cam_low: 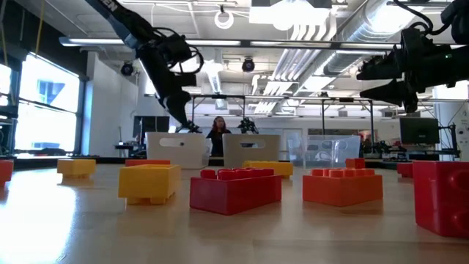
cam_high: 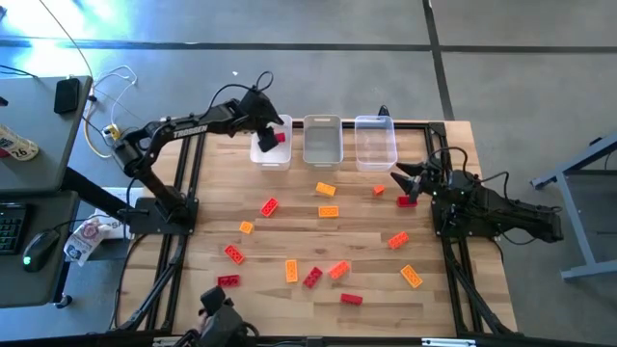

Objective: Sort & place blocks by color
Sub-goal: Put the red game piece into the white bin, then put the orange game piece into the transparent bin

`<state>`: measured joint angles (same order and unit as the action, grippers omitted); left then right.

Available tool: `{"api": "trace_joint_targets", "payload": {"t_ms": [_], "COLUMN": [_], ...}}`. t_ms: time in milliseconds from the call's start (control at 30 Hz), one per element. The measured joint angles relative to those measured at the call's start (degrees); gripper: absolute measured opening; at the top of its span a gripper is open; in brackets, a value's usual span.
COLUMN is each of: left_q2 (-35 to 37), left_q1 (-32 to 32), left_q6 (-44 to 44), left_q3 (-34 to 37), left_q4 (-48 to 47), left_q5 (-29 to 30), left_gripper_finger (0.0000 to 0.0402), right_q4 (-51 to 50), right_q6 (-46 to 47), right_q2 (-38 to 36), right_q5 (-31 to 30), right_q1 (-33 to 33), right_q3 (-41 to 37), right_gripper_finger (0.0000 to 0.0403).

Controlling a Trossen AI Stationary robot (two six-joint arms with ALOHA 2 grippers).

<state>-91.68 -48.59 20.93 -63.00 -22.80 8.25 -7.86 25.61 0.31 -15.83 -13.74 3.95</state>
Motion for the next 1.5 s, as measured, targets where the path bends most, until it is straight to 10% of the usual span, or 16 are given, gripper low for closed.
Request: {"api": "trace_joint_targets", "payload": {"t_ms": [367,1167,1500], "left_q2": [10.7,13.7,13.7], "left_q1": [4.3,20.3,20.3], "left_q6": [-7.0,-12.0,-16.1], "left_q3": [0.0,0.0,0.0], "left_q4": [-6.9,-19.4,-19.4], "left_q5": [-0.1,0.0,1.4], "left_gripper_finger": [0.0184,0.0184,0.0184], "right_q4": [3.4,20.0,15.3], "right_q6": [1.5,-1.6,-6.3], "right_q2": [0.0,0.4,11.7], "right_q5": [0.1,24.1,29.4], "right_q1": [-0.1,-0.1,-0.1], "right_q3": [0.0,0.9,12.1], "right_gripper_finger": [0.025,0.025,0.025]}}
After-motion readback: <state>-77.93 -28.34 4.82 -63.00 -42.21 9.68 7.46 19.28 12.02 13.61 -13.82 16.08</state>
